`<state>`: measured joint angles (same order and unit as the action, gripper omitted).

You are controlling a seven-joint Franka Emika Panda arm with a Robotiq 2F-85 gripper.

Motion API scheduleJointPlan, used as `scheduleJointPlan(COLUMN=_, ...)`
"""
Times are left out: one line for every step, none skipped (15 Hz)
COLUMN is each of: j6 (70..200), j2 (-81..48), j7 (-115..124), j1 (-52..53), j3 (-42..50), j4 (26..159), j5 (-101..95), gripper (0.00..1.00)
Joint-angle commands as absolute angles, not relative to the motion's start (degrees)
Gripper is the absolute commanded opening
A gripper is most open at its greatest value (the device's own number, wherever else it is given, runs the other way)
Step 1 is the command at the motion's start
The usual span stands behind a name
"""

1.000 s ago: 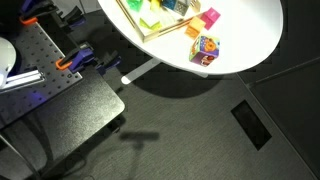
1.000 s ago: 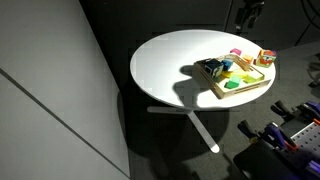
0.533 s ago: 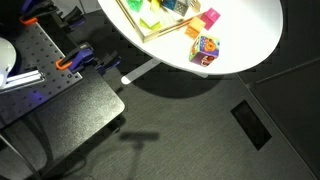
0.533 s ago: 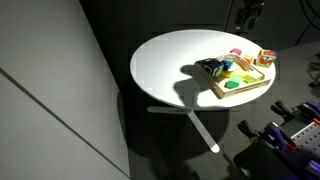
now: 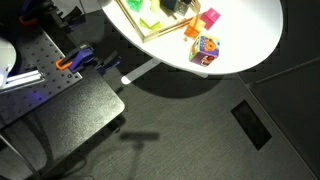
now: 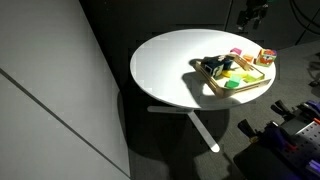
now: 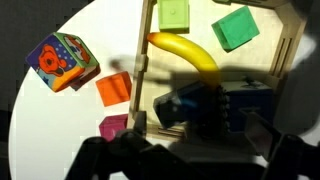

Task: Pick up the plushy block on the right and put it in the wooden box

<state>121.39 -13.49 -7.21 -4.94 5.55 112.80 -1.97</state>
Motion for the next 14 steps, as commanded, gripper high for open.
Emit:
scheduleJointPlan(j6=119.0, j2=-18.24, j7=-1.26, j1=-5.96, j3=7.23, j4=107.06, j5=-3.81, gripper=1.0)
scheduleJointPlan(j6=118.6, j2=-19.45, j7=0.52, j1=-6.22, j3=7.84, j4=106.0, j5=-3.87, gripper=1.0)
scheduleJointPlan(j6=118.43, j2=-20.52, j7=2.37, j1=-6.39, j3=8.35, j4=105.22, j5=-3.84, gripper=1.0)
scheduleJointPlan(j6=117.94, j2=-21.59, j7=4.18, j1=-6.63, j3=8.88, j4=104.35, j5=-3.65, gripper=1.0)
scheduleJointPlan(j6=117.51, j2=-22.59, j7=5.85, j1=-6.86, j3=9.41, j4=103.61, j5=-3.42, gripper=1.0)
scheduleJointPlan(j6=117.0, j2=-23.46, j7=7.3, j1=-7.03, j3=9.85, j4=103.0, j5=-3.24, gripper=1.0)
scheduleJointPlan(j6=116.63, j2=-24.29, j7=8.69, j1=-7.2, j3=10.26, j4=102.43, j5=-3.03, gripper=1.0)
scheduleJointPlan(j6=116.58, j2=-25.04, j7=10.15, j1=-7.39, j3=10.66, j4=102.2, j5=-2.87, gripper=1.0)
scheduleJointPlan(j6=116.51, j2=-25.81, j7=11.45, j1=-7.58, j3=11.03, j4=101.89, j5=-2.77, gripper=1.0)
scheduleJointPlan(j6=116.61, j2=-26.55, j7=12.85, j1=-7.72, j3=11.4, j4=101.7, j5=-2.73, gripper=1.0)
scheduleJointPlan(j6=116.72, j2=-27.26, j7=14.29, j1=-7.83, j3=11.77, j4=101.57, j5=-2.69, gripper=1.0)
scheduleJointPlan(j6=116.93, j2=-27.94, j7=15.44, j1=-8.02, j3=12.13, j4=101.54, j5=-2.59, gripper=1.0)
scheduleJointPlan(j6=117.08, j2=-28.66, j7=16.88, j1=-8.16, j3=12.57, j4=101.55, j5=-2.5, gripper=1.0)
scheduleJointPlan(j6=117.27, j2=-29.28, j7=18.27, j1=-8.28, j3=12.98, j4=101.56, j5=-2.38, gripper=1.0)
